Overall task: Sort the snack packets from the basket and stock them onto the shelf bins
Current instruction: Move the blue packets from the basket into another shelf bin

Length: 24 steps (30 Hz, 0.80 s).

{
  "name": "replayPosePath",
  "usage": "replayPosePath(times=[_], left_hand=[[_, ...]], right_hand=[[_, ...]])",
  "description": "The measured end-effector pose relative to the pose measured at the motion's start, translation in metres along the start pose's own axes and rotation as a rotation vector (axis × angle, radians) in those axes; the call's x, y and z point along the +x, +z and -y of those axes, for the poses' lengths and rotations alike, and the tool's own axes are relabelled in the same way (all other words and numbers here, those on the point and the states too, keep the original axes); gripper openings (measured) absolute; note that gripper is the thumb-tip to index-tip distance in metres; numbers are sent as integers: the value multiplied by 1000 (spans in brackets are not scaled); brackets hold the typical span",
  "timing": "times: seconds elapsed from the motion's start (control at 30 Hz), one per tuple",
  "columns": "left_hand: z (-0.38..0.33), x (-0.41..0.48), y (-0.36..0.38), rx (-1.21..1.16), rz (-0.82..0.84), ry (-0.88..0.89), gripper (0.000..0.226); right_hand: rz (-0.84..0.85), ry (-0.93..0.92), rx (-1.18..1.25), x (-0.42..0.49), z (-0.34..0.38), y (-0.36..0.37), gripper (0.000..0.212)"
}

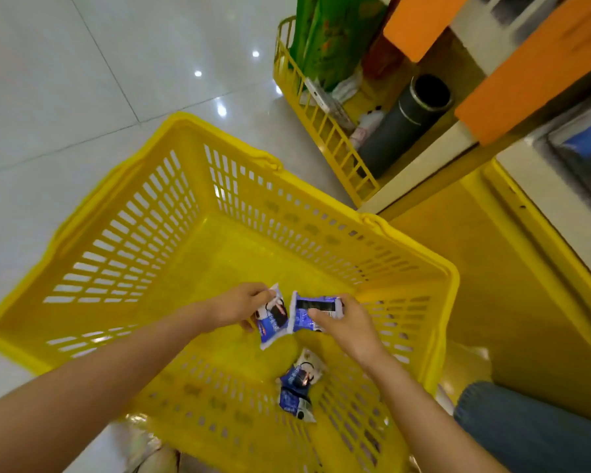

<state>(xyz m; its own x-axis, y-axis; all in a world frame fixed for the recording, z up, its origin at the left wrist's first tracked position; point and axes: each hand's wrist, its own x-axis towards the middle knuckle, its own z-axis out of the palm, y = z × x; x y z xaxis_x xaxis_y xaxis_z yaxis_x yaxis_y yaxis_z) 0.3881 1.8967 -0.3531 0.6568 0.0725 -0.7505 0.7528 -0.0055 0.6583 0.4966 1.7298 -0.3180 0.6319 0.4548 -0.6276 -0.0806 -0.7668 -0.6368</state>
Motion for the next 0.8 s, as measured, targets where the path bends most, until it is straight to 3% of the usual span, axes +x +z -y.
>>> replayPosePath(times=[0.1, 0.27, 0.53, 0.67, 0.8], left_hand=[[-10, -12, 4, -258, -115, -7, 22], [-35, -42, 23, -530, -148, 22, 24], [-74, -86, 55, -906, -27, 213, 37], [-85, -103, 59, -855, -21, 290, 22], [-104, -123, 58, -822, -65, 421, 11]], right_hand=[[-51, -51, 204, -13, 14, -11, 11], [-266, -254, 279, -38, 32, -25, 19], [-184, -795, -223, -94, 41, -36, 30], [-159, -828, -110, -118, 54, -47, 24], [-254, -663, 150, -137, 72, -59, 26]])
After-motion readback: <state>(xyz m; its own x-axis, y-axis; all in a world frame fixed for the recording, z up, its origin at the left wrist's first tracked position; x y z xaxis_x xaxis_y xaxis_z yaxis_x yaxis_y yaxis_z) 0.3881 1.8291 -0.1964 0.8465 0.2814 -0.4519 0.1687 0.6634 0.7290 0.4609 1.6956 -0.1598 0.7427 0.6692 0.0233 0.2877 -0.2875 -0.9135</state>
